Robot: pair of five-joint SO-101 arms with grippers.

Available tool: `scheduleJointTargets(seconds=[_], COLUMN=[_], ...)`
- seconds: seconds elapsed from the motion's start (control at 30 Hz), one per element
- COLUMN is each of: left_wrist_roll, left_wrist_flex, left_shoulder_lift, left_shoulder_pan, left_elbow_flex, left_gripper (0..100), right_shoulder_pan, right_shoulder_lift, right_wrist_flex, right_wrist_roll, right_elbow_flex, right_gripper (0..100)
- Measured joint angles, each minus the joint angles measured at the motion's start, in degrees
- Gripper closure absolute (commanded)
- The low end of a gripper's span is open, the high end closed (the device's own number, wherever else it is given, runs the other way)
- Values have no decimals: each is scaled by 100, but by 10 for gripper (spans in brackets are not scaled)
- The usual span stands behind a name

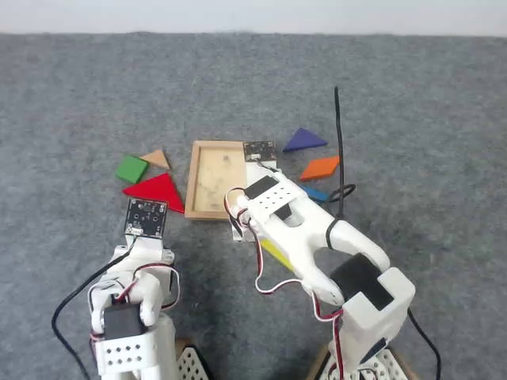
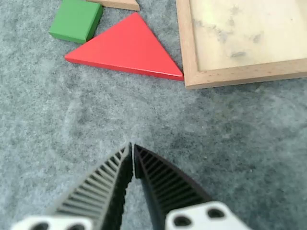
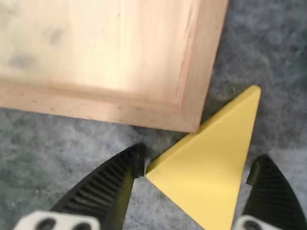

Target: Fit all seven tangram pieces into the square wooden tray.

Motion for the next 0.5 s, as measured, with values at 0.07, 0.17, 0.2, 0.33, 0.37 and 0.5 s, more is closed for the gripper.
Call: scheduleJointTargets(seconds=[0.07, 0.17, 0.2, 0.33, 0.37, 0.5], left_wrist_roll=[0, 0, 0, 0, 0, 0], left_wrist_flex=[0, 0, 0, 0, 0, 0], left_shoulder_lift=[0, 0, 0, 0, 0, 0], left_shoulder_pan=[0, 0, 0, 0, 0, 0], left_elbow_flex=[0, 0, 0, 0, 0, 0], left_gripper=[988, 988, 988, 988, 988, 988], right_shoulder_pan=[0, 0, 0, 0, 0, 18], right_shoulder_lift=[0, 0, 0, 0, 0, 0], right_wrist_flex=[0, 9, 9, 79, 79, 114], right_wrist_roll=[158, 255, 299, 422, 422, 484], right_elbow_flex=[0, 0, -9, -35, -35, -35], right_gripper=[653, 653, 653, 693, 723, 826])
